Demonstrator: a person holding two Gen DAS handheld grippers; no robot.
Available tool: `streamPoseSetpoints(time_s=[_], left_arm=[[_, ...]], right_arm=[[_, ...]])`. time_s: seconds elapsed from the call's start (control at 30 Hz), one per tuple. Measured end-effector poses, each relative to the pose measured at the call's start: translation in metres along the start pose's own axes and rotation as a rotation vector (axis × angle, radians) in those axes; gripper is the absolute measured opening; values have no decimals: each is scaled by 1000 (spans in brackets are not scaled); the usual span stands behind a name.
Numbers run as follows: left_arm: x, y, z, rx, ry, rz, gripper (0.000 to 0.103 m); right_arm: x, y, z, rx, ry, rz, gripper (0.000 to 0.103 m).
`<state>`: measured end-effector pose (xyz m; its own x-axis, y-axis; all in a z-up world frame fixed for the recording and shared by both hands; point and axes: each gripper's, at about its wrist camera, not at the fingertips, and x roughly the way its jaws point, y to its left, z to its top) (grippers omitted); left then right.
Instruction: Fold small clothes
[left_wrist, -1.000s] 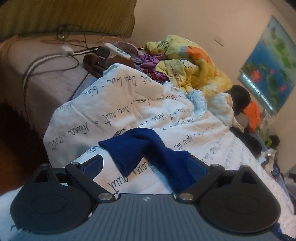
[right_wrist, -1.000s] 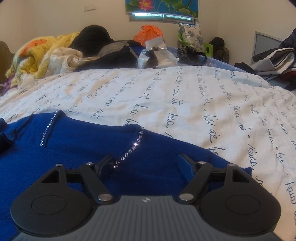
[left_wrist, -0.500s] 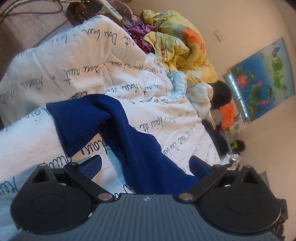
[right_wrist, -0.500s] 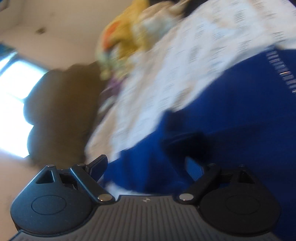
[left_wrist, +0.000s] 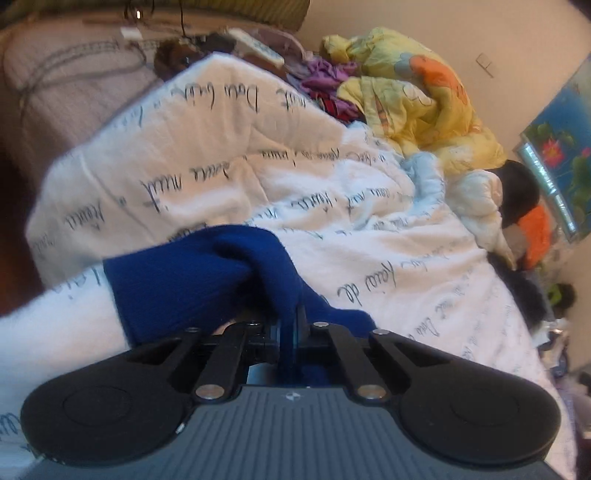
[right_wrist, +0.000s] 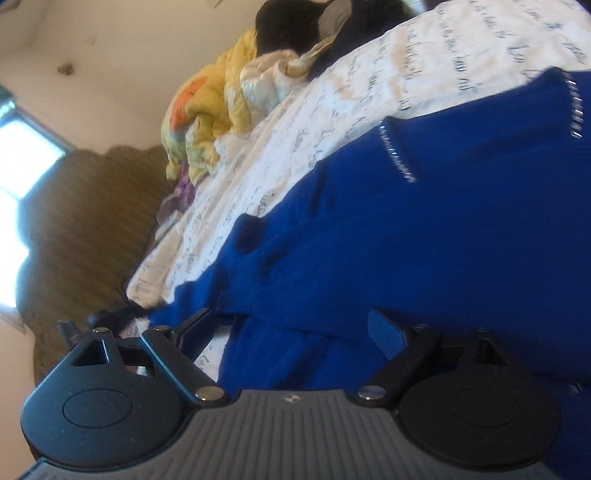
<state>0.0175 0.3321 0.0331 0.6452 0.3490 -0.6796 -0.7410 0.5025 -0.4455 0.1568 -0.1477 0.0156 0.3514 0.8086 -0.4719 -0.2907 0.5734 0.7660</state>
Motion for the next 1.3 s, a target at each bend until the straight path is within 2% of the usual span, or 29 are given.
streamPoseSetpoints(time_s=[0.07, 0.1, 0.13, 0.23, 0.27, 0.3, 0.33, 0.37, 0.4, 0.43, 0.47, 0.5, 0.53, 0.7, 0.77, 0.87, 0.93, 1.0, 1.03, 1.13, 1.2, 1.3], left_arm=[[-12, -15, -1, 35, -33, 28, 3], [-22, -27, -3, 61, -46, 21, 3], [-34, -43, -7, 78, -53, -20, 3], [-67, -109, -40, 192, -33, -209, 3], [-77, -134, -59, 244, 0, -301, 3], [-83, -161, -85, 318, 78, -425, 7], [-89, -184, -113, 408, 181, -574, 28], [-94, -201, -137, 491, 260, -696, 43], [-101, -214, -164, 576, 308, -782, 74], [-110, -218, -183, 638, 300, -801, 96], [-117, -215, -196, 675, 250, -806, 100], [-124, -206, -206, 696, 188, -814, 101], [-125, -199, -210, 705, 161, -810, 101], [-104, -162, -206, 714, 140, -634, 101], [-96, -151, -196, 707, 136, -570, 101], [-89, -139, -176, 678, 145, -520, 101], [-84, -135, -170, 660, 142, -495, 101], [-87, -133, -168, 647, 124, -494, 101], [-88, -133, -169, 649, 120, -495, 101], [-89, -137, -178, 674, 140, -519, 101], [-91, -141, -189, 711, 139, -528, 101], [-96, -147, -203, 777, 123, -541, 101]], right_arm=[[-18, -5, -3, 24, -35, 10, 91], [-27, -6, -3, 37, -54, 19, 91], [-36, -9, -2, 49, -70, 34, 91], [-64, -21, 6, 106, -125, 84, 91], [-71, -27, 11, 125, -145, 94, 91], [-77, -33, 16, 151, -166, 103, 92], [-82, -41, 20, 184, -184, 114, 95], [-87, -51, 24, 230, -202, 135, 97], [-90, -62, 26, 285, -214, 164, 98], [-91, -71, 27, 335, -221, 190, 98], [-93, -81, 28, 386, -227, 216, 98], [-93, -88, 28, 422, -226, 233, 98], [-94, -93, 27, 442, -223, 239, 98], [-100, -106, 22, 431, -201, 187, 98], [-104, -106, 25, 409, -223, 150, 98], [-114, -104, 36, 368, -256, 51, 98], [-115, -103, 45, 327, -249, -28, 98], [-116, -102, 52, 306, -242, -104, 98], [-116, -100, 55, 293, -251, -112, 98], [-110, -93, 68, 272, -240, -62, 98], [-100, -84, 82, 234, -216, -75, 97], [-77, -67, 106, 132, -132, -226, 97]])
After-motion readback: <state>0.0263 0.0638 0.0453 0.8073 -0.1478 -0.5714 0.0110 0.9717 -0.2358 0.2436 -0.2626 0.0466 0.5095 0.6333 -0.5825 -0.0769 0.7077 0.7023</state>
